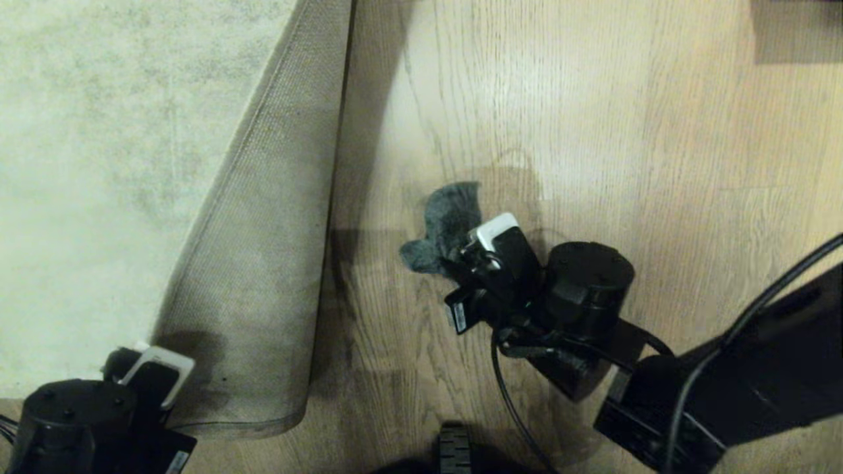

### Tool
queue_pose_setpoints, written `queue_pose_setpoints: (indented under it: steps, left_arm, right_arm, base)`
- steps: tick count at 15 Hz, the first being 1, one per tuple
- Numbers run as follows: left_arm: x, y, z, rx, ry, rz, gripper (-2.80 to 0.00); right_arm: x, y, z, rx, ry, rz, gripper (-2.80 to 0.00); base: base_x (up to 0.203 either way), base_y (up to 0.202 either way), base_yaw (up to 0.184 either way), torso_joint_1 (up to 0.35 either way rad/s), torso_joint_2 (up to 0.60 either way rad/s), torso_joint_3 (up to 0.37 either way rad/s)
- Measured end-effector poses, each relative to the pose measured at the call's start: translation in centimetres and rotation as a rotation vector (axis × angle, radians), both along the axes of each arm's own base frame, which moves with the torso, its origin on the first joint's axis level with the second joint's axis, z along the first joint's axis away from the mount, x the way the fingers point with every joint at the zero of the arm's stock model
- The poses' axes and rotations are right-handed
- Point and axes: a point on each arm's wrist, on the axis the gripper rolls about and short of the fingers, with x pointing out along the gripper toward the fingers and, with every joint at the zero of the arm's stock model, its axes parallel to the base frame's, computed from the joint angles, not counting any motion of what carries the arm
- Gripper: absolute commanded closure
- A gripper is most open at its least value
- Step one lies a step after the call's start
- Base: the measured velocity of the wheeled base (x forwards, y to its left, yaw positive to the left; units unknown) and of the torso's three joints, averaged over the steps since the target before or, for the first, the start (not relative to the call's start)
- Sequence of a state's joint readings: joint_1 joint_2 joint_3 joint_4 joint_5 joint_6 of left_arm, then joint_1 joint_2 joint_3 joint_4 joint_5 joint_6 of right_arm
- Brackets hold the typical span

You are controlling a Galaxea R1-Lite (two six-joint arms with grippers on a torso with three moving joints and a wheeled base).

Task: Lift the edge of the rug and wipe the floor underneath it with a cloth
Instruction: Wipe the floor under the carpet with a rag

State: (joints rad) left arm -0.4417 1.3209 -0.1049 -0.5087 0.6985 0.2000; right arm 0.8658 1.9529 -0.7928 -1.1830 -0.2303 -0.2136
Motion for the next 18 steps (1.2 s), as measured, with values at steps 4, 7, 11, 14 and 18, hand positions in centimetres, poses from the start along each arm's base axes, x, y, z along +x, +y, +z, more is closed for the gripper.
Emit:
queue_pose_setpoints:
  steps: [4, 7, 11, 14, 18]
  left_arm:
    - [0.0, -0.1, -0.3, -0.005, 0.02, -0.019, 0.0]
    - [0.0, -0.2, -0.5, -0.006, 0.062, -0.069, 0.0]
    - [0.0, -0.2, -0.7, 0.03, 0.09, -0.098, 0.0]
    - [0.3, -0.3, -0.8, 0.035, 0.105, -0.102, 0.0]
    - [0.6, -0.5, -1.4, 0.044, 0.138, -0.096, 0.0]
  right_arm:
    - [-5.5, -1.0, -0.5, -0.083, 0.061, 0.114, 0.0]
    - [-6.3, -0.8, -0.9, -0.09, 0.07, 0.14, 0.0]
    - [-5.7, 0.4, -2.2, -0.048, 0.109, 0.141, 0.0]
    - [-4.3, 2.5, -3.8, 0.003, 0.157, 0.136, 0.0]
    - [-2.0, 5.5, -7.1, 0.036, 0.222, 0.122, 0.0]
  base:
    - [0.0, 0.0, 0.0, 0.0, 0.0, 0.0]
    - [0.0, 0.0, 0.0, 0.0, 0.0, 0.0]
    - [0.0, 0.0, 0.0, 0.0, 0.0, 0.0]
    - [0.0, 0.0, 0.0, 0.0, 0.0, 0.0]
    - [0.0, 0.0, 0.0, 0.0, 0.0, 0.0]
